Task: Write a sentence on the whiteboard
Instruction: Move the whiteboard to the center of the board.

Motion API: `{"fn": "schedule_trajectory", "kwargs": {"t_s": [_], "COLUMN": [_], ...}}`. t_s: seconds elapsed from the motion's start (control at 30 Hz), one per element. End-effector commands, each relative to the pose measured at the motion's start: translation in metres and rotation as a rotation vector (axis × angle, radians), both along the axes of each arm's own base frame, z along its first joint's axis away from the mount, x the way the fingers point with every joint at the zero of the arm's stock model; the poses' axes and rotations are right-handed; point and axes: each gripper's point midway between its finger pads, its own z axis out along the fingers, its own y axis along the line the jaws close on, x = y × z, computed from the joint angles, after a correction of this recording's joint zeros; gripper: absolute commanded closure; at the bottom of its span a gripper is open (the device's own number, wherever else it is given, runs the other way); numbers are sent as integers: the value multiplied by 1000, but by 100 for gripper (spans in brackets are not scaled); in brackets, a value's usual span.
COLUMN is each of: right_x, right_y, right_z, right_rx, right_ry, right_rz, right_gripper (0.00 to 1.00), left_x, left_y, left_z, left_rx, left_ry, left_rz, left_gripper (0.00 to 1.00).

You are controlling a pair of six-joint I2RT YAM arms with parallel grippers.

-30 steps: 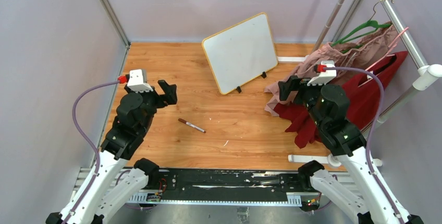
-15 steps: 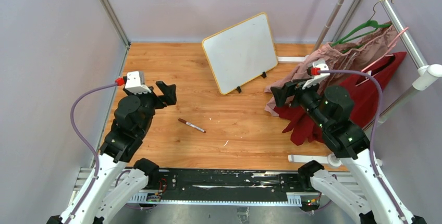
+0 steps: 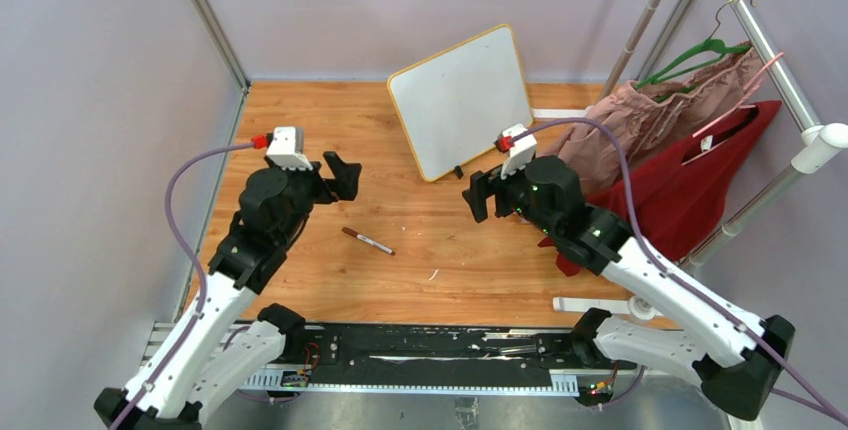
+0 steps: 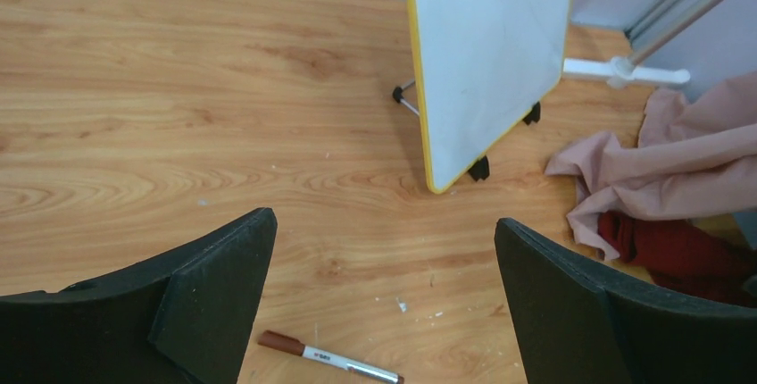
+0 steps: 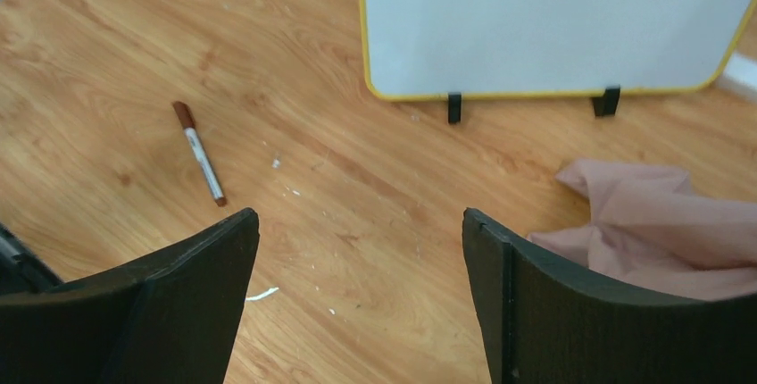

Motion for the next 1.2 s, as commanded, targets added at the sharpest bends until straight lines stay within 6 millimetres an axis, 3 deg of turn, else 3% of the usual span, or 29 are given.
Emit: {"fn": "schedule_trajectory", "kwargs": {"t_s": [0.0, 0.1, 0.17, 0.23, 0.47, 0.83, 1.17], "right_x": [21, 38, 48, 58, 99, 152, 180], "right_y": [2, 1, 7, 13, 13, 22, 17], "right_z": [-36, -65, -85, -97, -141, -206, -230], "right_rx": [46, 6, -11, -17, -52, -164, -167], "right_ry": [65, 119, 149, 132, 187, 228, 245], "right_rz": [-152, -214, -213, -214, -271, -329, -339], "right_gripper": [13, 16, 23, 30, 36, 31, 33], "left_x": [12, 12, 9, 6, -3, -15, -17], "left_y": [-14, -13, -14, -13, -9, -5, -6], "left_z": [1, -3, -1, -2, -4, 8, 10], "left_rx": [4, 12, 7, 6, -13, -26, -20], "left_ry": [52, 63, 39, 16, -49, -88, -94], "left_rz": [-49, -48, -58, -63, -69, -69, -73], "left_gripper": [3, 4, 4, 4, 4, 4, 3]}}
